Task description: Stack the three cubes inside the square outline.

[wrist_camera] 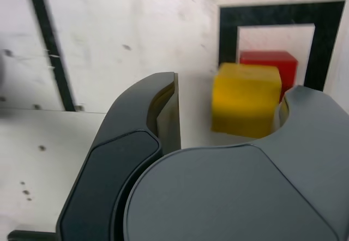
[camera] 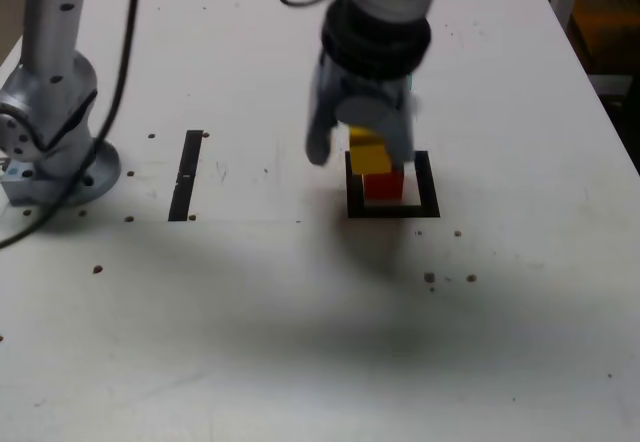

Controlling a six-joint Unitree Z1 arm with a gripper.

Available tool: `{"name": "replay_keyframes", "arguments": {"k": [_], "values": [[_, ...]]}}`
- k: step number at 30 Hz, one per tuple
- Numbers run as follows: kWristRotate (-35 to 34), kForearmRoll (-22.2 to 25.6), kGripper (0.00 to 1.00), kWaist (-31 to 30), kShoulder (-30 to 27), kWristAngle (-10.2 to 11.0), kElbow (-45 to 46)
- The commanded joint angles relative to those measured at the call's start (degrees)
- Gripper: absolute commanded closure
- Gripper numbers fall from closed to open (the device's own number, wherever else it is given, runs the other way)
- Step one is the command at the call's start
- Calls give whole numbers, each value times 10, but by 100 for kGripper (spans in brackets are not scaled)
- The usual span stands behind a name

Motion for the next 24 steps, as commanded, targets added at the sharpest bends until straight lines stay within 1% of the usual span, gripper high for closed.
{"name": "replay_keyframes", "arguments": {"k": [1,10,16,18,22,24], "values": [[-3,8,29,-1,-10,3,-5],[-6,29,29,-1,-26,19,-34],[-8,38,29,0,-35,25,-32],[-15,40,28,5,-43,21,-22],[-26,39,25,23,-73,0,28],[-25,36,25,28,-92,0,55]]}}
